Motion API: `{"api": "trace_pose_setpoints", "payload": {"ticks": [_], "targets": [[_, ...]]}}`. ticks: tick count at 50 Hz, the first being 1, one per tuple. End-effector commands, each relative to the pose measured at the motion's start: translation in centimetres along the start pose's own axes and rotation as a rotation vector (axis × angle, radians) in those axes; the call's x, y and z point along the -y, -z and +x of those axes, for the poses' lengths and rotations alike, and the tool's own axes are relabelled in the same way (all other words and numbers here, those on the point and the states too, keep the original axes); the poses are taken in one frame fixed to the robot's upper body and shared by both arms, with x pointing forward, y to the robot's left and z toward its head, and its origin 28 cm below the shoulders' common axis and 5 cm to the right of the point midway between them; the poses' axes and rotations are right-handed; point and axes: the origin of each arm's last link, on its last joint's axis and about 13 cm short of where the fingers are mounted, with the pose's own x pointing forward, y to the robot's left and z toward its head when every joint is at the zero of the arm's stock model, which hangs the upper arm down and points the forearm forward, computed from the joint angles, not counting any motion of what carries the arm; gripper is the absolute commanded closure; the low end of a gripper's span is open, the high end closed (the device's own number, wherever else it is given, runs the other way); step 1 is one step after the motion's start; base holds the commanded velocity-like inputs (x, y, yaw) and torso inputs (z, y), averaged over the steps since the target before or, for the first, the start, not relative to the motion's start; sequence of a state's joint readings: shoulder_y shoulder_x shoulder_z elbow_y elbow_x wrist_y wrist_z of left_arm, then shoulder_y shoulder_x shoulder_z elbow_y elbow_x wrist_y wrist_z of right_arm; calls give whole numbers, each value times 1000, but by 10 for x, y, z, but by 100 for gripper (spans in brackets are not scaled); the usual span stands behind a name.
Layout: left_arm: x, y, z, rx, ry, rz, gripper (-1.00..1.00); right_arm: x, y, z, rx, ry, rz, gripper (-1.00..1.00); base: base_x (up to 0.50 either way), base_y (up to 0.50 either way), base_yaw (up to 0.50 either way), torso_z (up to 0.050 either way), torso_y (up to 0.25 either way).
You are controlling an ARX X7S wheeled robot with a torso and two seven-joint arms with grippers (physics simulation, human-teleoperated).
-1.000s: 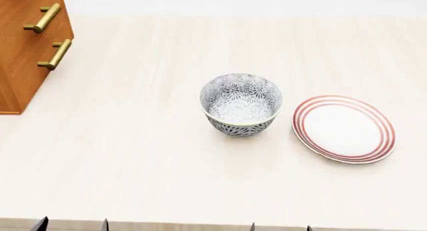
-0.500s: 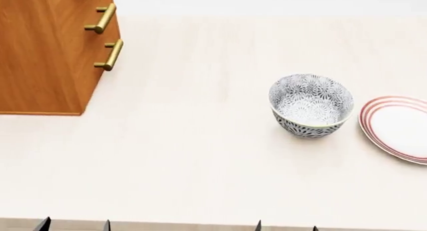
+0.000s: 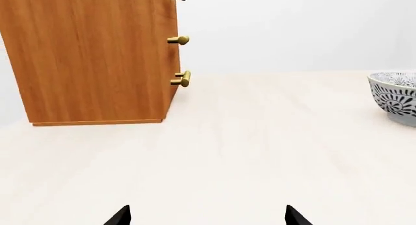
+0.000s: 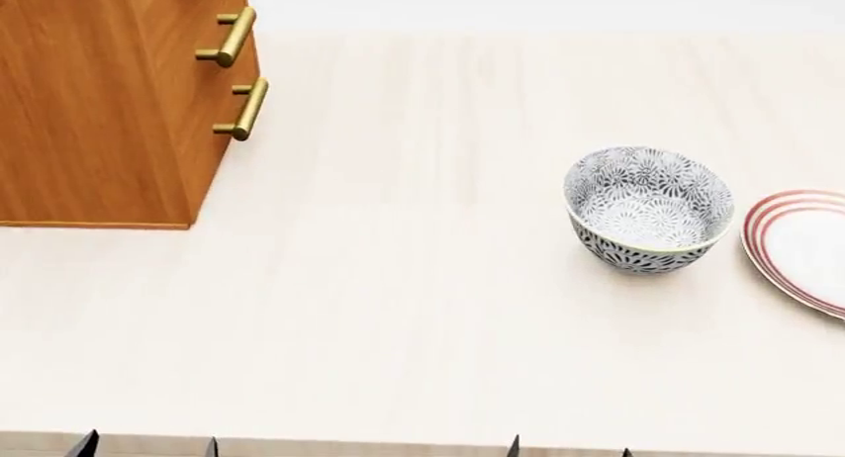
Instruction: Put the bowl on top of the cabinet.
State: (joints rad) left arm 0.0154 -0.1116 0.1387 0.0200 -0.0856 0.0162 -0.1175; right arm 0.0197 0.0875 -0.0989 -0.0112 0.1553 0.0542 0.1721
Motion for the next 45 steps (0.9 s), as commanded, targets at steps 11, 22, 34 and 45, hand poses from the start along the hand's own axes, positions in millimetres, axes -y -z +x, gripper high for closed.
{"api": "trace_pose_setpoints", "payload": {"ticks": [11,22,34,45], "targets": [[8,-20,-31,134,-22,87,-100,3,-23,-47,152,-19,24,-100,0,0,0,0,0],[11,-29,-47,203,-37,123,-100,4,-29,-70,230,-39,36,-100,0,0,0,0,0],[12,-29,-46,206,-39,131,-100,5,-33,-75,242,-42,66,-100,0,0,0,0,0],[11,-29,-45,204,-40,131,-100,5,-33,-76,261,-53,67,-100,337,0,0,0,0]]}}
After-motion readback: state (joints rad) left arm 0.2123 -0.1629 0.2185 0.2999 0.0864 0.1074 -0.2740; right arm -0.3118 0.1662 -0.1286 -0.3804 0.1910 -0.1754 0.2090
